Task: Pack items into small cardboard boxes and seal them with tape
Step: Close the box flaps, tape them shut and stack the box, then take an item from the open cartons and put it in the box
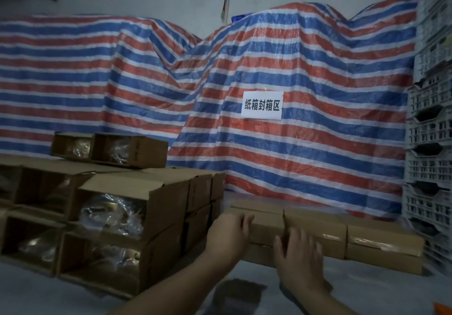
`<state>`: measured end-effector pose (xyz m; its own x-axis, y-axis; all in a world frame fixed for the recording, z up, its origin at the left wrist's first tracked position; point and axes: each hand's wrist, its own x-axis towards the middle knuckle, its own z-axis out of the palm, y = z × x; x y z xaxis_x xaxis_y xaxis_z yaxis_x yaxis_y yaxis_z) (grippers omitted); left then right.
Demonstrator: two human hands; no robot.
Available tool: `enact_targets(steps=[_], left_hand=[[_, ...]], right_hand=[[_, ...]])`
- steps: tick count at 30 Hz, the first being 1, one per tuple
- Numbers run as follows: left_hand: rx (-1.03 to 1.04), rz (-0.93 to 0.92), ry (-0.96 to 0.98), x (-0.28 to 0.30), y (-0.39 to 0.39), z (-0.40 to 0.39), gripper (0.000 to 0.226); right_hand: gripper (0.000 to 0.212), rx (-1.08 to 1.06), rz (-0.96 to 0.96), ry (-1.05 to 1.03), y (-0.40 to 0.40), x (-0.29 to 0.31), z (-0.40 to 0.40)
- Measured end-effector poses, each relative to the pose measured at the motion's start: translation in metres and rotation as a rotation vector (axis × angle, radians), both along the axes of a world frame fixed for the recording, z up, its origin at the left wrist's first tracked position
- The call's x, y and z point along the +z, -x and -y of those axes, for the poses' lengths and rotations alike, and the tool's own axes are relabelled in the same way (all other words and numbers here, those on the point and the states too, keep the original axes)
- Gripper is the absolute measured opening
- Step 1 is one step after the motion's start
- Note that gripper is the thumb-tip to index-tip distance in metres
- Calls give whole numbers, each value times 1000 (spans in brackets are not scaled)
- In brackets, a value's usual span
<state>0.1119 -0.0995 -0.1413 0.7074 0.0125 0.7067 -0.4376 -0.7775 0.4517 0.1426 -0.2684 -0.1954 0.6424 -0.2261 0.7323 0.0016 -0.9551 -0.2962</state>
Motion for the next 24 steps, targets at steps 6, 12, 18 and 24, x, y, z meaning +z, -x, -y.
enact_targets(steps=[6, 12, 18, 24], left_hand=[[-163, 20, -78, 76, 66, -33, 46], [21, 125, 59, 137, 91, -107, 63], [295, 163, -59, 165, 59, -225, 22], [512, 59, -71, 169, 11, -297, 46]], right_hand=[[24, 124, 61, 17, 14, 49, -31], [18, 381, 269, -37, 32, 146, -103], [43, 522, 52, 66, 22, 217, -193], [59, 632, -74, 203, -26, 235, -283]])
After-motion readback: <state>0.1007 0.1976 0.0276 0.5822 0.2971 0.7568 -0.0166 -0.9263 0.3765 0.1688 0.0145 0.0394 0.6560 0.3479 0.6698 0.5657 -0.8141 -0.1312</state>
